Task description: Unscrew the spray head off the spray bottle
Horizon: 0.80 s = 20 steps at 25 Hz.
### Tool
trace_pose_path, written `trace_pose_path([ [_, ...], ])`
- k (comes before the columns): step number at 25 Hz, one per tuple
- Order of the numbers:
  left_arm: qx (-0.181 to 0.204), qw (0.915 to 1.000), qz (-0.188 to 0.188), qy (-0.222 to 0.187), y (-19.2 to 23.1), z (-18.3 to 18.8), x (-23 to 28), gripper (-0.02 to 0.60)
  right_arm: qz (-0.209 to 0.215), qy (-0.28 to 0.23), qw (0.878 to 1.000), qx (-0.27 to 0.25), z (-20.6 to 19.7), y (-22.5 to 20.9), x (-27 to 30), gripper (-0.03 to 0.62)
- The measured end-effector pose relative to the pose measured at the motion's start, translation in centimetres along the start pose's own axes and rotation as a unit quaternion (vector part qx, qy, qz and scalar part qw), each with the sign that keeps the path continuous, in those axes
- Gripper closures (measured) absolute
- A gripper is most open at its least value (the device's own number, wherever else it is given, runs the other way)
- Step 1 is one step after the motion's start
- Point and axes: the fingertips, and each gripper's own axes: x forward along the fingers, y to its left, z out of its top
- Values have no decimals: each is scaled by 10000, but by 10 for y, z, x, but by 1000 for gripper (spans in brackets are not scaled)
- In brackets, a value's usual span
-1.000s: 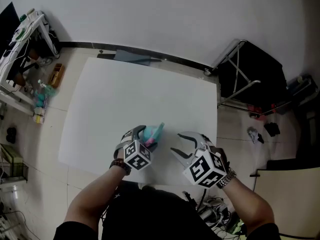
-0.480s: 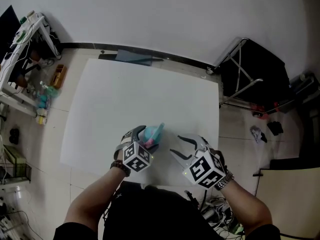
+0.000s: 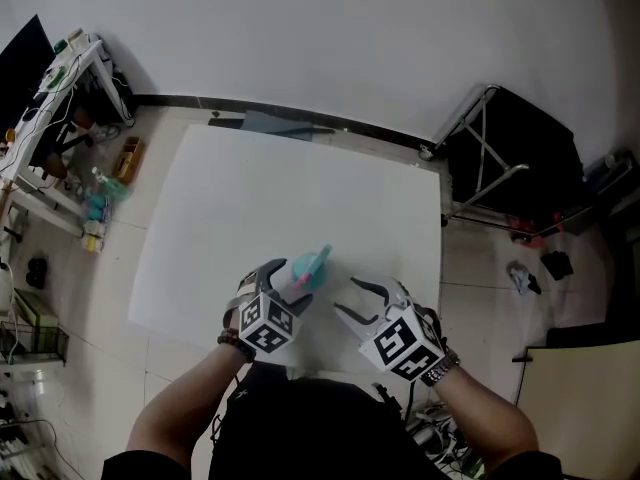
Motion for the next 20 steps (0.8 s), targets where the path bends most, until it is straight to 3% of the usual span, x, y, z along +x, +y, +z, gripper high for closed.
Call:
trace_pose_path([
  [6,-212,9993,262,-131,0,1,-28,229,-8,-388,9987,323,6,12,-4,419],
  [18,-727,9929,393,-850,-27,46,-83,398,-302,-1252,9868,978,20,25,-22,599],
  [20,-850,9904,411,-1007,-30,56,-92,422,-327,-1351,9847,1055,21,27,-24,602],
])
